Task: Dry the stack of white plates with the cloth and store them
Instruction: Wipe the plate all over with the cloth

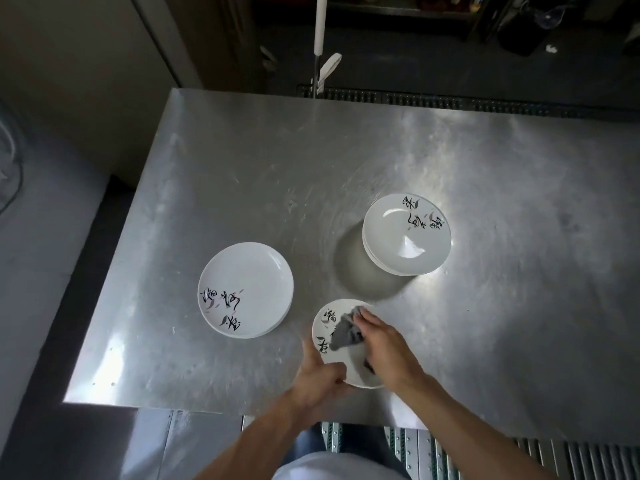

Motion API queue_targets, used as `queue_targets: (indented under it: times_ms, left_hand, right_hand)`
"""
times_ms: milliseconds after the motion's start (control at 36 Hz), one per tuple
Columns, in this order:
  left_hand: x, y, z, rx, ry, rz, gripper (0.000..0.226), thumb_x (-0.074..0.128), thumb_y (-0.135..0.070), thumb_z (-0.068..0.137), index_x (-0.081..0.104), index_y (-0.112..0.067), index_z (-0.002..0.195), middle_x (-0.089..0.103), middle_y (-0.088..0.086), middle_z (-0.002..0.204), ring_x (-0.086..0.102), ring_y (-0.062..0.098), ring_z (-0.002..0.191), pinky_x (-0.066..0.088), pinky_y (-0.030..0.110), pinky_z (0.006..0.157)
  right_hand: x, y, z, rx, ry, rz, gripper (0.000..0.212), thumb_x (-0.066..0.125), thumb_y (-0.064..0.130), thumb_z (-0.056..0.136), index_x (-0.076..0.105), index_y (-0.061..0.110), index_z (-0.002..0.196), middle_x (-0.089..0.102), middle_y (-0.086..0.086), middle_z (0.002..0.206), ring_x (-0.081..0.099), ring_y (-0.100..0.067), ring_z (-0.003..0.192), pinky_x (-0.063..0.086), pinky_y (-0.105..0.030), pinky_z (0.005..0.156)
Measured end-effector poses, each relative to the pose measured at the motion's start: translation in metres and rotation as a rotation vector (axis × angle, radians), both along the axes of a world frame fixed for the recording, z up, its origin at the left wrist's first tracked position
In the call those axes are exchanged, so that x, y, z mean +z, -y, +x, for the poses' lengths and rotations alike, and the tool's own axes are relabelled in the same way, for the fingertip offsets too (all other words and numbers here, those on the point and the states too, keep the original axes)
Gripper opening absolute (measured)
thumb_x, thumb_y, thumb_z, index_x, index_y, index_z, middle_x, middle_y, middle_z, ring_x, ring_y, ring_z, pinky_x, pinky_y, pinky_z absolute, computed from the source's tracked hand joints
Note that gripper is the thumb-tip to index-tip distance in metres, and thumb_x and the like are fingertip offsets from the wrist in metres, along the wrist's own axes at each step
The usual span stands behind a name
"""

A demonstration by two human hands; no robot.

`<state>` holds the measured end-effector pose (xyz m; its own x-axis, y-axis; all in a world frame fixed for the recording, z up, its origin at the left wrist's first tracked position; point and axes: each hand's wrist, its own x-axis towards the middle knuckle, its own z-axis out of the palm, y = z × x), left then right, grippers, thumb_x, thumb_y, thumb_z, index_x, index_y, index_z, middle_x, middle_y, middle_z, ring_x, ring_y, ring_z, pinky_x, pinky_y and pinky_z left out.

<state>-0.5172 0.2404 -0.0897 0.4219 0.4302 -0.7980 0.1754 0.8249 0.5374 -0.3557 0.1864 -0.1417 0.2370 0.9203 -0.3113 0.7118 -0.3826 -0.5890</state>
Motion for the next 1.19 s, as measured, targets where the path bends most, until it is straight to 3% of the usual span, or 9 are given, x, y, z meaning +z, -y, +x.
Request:
queue_targets:
  times_ms: [111,222,333,472,667,750,861,1028,1194]
  left_hand:
    - [0.001,-0.004,-0.004,-0.061,-0.070,-0.042,0.049,0.073,-0.014,0.067,0.048,-0.010,0.108,0.063,0.022,0.110,0.067,0.045,0.110,0.057,0.062,0.089]
    - [-0.003,-0.009,-0.007,-0.106,-0.111,-0.052,0.028,0.062,0.002,0.094,0.047,-0.002,0.117,0.064,0.025,0.115,0.071,0.038,0.091,0.061,0.050,0.077]
    - [-0.005,-0.013,-0.008,-0.166,-0.114,-0.015,0.036,0.064,0.000,0.094,0.049,-0.007,0.126,0.067,0.023,0.121,0.072,0.030,0.092,0.061,0.044,0.077]
    - [-0.001,-0.015,-0.016,-0.266,-0.056,-0.042,0.053,0.058,0.010,0.090,0.051,-0.023,0.131,0.073,0.017,0.113,0.073,0.028,0.090,0.061,0.043,0.075]
    - [0.008,-0.027,-0.010,-0.342,0.021,-0.112,0.042,0.048,0.004,0.088,0.056,-0.002,0.128,0.066,0.017,0.099,0.065,0.026,0.089,0.058,0.035,0.073]
    - [0.010,-0.029,-0.012,-0.305,-0.005,-0.069,0.051,0.054,0.004,0.076,0.056,0.002,0.127,0.070,0.018,0.100,0.067,0.026,0.086,0.058,0.035,0.067]
    - [0.001,-0.027,-0.010,-0.072,-0.025,-0.045,0.043,0.041,0.016,0.089,0.056,-0.002,0.124,0.073,0.024,0.110,0.070,0.039,0.095,0.057,0.062,0.085]
    - [0.014,-0.017,-0.002,-0.044,-0.061,-0.100,0.044,0.057,-0.003,0.084,0.045,0.009,0.125,0.062,0.032,0.103,0.068,0.046,0.088,0.056,0.065,0.077]
    - [0.004,-0.026,-0.011,-0.141,-0.143,-0.039,0.031,0.055,-0.007,0.097,0.049,-0.002,0.128,0.068,0.021,0.105,0.071,0.031,0.089,0.063,0.044,0.075]
  right_hand:
    - [0.002,0.008,-0.013,0.173,-0.140,0.078,0.061,0.051,-0.008,0.091,0.048,0.012,0.148,0.031,0.006,0.159,0.029,-0.005,0.147,0.015,-0.015,0.120]
    - [-0.005,0.010,-0.004,0.027,-0.123,0.065,0.045,0.055,0.010,0.101,0.052,0.013,0.146,0.044,0.000,0.154,0.043,-0.018,0.143,0.028,-0.034,0.122]
    - [-0.006,0.010,-0.011,0.046,-0.060,0.070,0.055,0.055,0.004,0.095,0.047,0.013,0.149,0.035,0.004,0.158,0.038,-0.010,0.144,0.024,-0.016,0.118]
    - [-0.008,0.014,0.006,0.090,-0.065,-0.033,0.054,0.046,0.009,0.100,0.041,0.018,0.153,0.028,0.011,0.161,0.027,-0.007,0.148,0.024,-0.027,0.123]
    - [0.004,0.013,-0.007,0.290,-0.199,-0.034,0.054,0.039,0.005,0.101,0.041,0.023,0.152,0.027,0.015,0.161,0.018,-0.002,0.149,0.013,-0.019,0.122]
    - [0.001,0.010,0.010,0.231,-0.114,-0.025,0.063,0.063,0.007,0.095,0.039,0.016,0.152,0.022,0.011,0.160,0.024,-0.010,0.150,0.017,-0.022,0.124]
    - [-0.001,0.009,0.015,0.114,0.125,-0.133,0.099,0.084,0.014,0.075,0.029,0.016,0.158,0.021,0.004,0.165,0.028,-0.010,0.149,0.019,-0.020,0.121]
    - [0.006,0.008,-0.024,0.095,-0.200,0.029,0.057,0.058,0.001,0.093,0.049,0.015,0.148,0.037,0.008,0.156,0.039,-0.006,0.142,0.023,-0.015,0.118]
    - [0.000,0.004,-0.021,-0.106,-0.062,0.025,0.054,0.053,0.002,0.097,0.047,0.015,0.149,0.042,-0.001,0.156,0.042,-0.016,0.143,0.026,-0.022,0.119]
